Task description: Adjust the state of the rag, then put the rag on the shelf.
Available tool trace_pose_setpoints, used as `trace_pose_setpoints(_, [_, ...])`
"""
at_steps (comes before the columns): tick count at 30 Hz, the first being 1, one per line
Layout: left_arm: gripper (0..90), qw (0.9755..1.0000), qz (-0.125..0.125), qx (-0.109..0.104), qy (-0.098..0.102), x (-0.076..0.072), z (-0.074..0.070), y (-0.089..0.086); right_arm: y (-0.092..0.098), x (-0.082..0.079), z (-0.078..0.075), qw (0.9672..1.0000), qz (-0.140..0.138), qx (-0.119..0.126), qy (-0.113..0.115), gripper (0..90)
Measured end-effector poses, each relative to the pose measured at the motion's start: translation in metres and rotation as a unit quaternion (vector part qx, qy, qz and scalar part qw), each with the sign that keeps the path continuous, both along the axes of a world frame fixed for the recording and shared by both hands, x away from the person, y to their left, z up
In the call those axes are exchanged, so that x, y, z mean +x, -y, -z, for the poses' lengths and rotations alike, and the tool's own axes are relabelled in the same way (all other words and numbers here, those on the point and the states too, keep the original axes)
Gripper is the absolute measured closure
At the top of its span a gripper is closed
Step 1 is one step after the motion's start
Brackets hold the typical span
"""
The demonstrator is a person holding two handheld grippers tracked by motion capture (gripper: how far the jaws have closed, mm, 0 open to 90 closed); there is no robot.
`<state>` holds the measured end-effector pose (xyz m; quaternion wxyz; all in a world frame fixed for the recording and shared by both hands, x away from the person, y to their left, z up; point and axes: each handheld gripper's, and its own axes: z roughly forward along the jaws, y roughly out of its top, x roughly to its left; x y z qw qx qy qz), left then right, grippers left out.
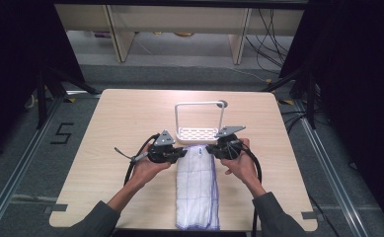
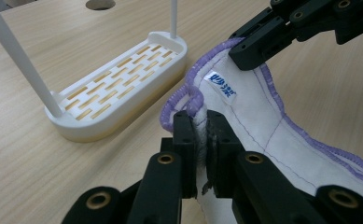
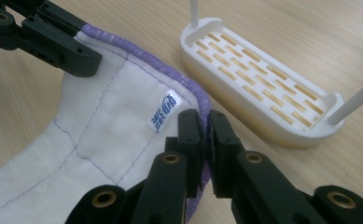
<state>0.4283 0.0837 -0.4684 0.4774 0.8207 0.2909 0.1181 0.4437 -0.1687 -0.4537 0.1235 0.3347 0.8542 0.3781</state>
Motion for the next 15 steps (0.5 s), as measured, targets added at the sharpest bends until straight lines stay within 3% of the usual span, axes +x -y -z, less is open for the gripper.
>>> trace_pose_setpoints(1, [83.2,1.0,-0.004,0.003,0.004,-0.001,-0.001,0.0,-0.001,0.0,0.001,0.9999,-0.004,0.004,0.011,85.4])
trace_pose_setpoints(2, [83.2,1.0,-0.002,0.002,0.004,-0.002,-0.002,-0.001,0.0,-0.002,-0.002,1.0,-0.002,-0.002,0.003,85.4])
trace_pose_setpoints(3, [83.1,1.0,0.0,0.002,0.004,-0.002,-0.004,-0.002,-0.001,-0.003,-0.002,0.9999,-0.001,0.007,0.015,85.4])
trace_pose_setpoints(4, [83.1,1.0,0.001,-0.001,0.005,-0.003,-0.005,-0.003,0.0,-0.004,-0.005,0.9999,-0.007,-0.002,0.011,85.4])
trace_pose_setpoints(6, [83.1,1.0,0.002,-0.004,0.007,-0.005,-0.009,-0.005,-0.001,-0.008,-0.009,0.9999,-0.008,0.003,0.009,85.4])
trace_pose_setpoints(7, [83.1,0.9999,0.001,-0.004,0.01,-0.007,-0.011,-0.005,-0.002,-0.013,-0.011,0.9998,-0.001,0.016,0.015,85.4])
trace_pose_setpoints(9, [83.1,0.9999,0.007,-0.001,0.01,-0.011,-0.016,-0.006,0.0,-0.017,-0.017,0.9995,-0.016,0.014,0.022,85.4])
trace_pose_setpoints(15, [83.2,0.9996,0.017,-0.014,0.02,-0.021,-0.031,-0.01,0.003,-0.028,-0.031,0.9992,-0.014,0.022,0.03,85.4])
